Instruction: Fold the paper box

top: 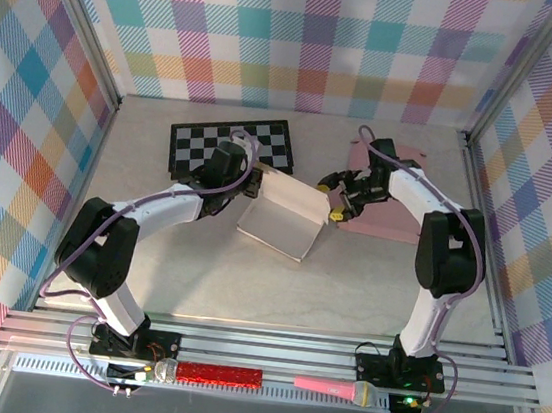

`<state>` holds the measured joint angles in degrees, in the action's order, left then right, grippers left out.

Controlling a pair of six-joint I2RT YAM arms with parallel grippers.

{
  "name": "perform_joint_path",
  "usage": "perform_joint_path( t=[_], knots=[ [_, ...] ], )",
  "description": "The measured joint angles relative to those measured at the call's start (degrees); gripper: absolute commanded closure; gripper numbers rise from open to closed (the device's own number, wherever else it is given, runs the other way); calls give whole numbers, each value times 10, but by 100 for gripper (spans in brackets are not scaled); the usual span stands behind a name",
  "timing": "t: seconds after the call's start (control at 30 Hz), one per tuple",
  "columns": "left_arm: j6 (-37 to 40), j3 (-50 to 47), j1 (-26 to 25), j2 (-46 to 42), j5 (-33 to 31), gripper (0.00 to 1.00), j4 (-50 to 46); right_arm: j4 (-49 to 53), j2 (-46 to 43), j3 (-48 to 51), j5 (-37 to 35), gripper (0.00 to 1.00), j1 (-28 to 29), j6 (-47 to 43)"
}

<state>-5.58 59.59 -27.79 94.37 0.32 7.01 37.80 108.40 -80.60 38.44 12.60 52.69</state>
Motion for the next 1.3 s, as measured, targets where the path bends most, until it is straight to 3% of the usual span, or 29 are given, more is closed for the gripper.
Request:
perform_joint_path(
  t=[0.2,0.87,1.3],
  knots=[
    [0,-1,0,0,0,100,0,-7,-30,23,17,34,-17,9],
    [0,-1,0,0,-7,100,-2,-32,-14,21,57,45,-17,24],
    [-43,-10,-2,0,-24,100,17,-124,-8,54,73,56,-10,115]
  ],
)
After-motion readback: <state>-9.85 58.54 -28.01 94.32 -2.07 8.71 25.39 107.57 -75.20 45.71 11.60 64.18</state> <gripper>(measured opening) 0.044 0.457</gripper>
